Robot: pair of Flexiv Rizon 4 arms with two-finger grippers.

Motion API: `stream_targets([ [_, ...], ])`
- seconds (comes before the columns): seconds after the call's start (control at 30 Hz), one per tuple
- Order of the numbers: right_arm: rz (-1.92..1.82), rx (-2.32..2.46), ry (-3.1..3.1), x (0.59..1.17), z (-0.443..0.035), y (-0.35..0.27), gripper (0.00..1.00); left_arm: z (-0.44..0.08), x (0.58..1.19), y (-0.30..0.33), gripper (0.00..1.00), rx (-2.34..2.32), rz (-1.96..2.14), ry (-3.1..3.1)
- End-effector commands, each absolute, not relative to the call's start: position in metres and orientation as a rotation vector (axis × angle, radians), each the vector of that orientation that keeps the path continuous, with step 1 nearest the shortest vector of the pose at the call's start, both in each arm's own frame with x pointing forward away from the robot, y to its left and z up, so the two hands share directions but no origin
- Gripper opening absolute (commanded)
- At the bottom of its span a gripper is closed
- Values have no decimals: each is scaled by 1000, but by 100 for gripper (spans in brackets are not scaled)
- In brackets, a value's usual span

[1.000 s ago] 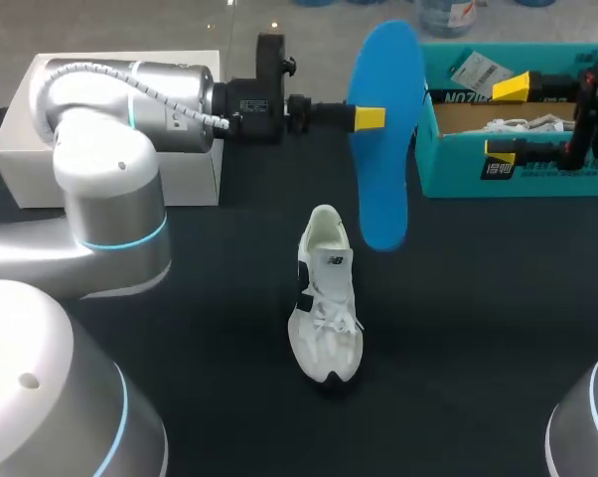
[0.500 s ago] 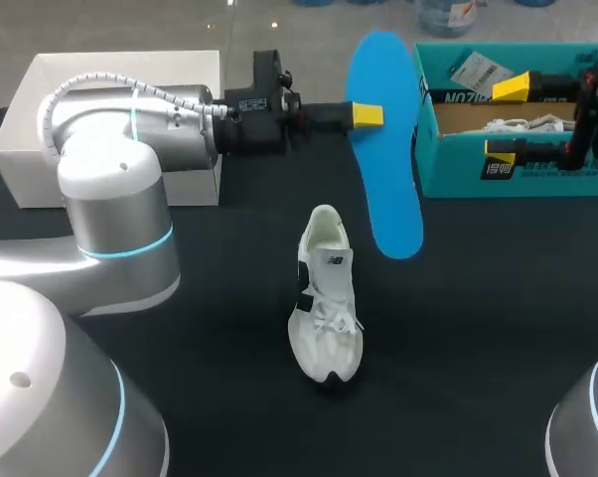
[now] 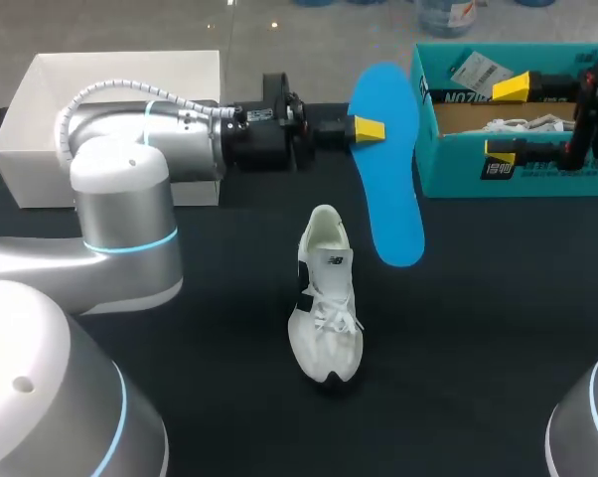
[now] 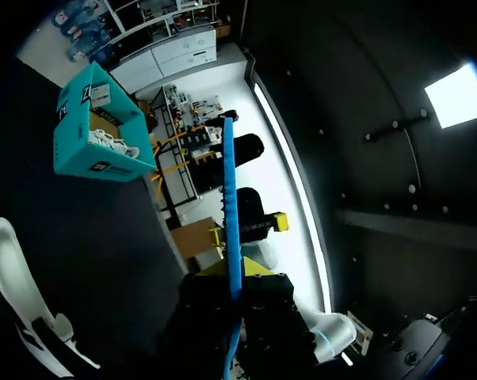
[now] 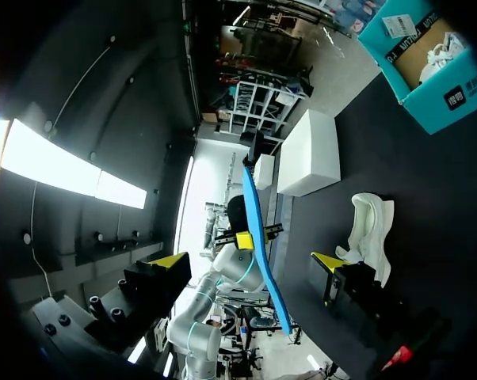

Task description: Take the shoe out of the shoebox, open the shoe tongue, remove and reinsert the insole, then place the shoe into the shoebox

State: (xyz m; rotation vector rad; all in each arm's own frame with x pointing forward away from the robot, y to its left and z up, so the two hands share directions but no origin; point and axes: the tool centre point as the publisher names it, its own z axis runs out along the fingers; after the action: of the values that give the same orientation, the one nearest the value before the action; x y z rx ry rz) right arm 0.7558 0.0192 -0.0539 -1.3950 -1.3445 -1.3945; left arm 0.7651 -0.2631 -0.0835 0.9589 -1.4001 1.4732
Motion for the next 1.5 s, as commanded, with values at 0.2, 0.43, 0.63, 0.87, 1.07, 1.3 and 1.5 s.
stream_targets([
  [0.2,-1394,-1397,-1345,756,-54,20,100,-90,773,-276,0,1053,1391,-1295],
  [0.43,-1300,-1473,-1409,757,-47,23,100,-100,771,-280,0,1077,1324,-1307],
  [0.63,-1086,-1658,-1545,755,-32,37,100,-105,773,-283,0,1094,1291,-1300],
  [0.87,-891,-1804,-1639,747,-20,50,100,-106,775,-284,0,1123,1261,-1271],
  [1.07,-734,-1886,-1730,741,-10,57,100,-109,778,-286,0,1150,1225,-1237],
  [1.3,-469,-1984,-1832,737,3,64,100,-109,778,-288,0,1147,1206,-1237],
  [1.5,-351,-2067,-1922,735,7,72,100,-109,778,-288,0,1145,1212,-1234],
])
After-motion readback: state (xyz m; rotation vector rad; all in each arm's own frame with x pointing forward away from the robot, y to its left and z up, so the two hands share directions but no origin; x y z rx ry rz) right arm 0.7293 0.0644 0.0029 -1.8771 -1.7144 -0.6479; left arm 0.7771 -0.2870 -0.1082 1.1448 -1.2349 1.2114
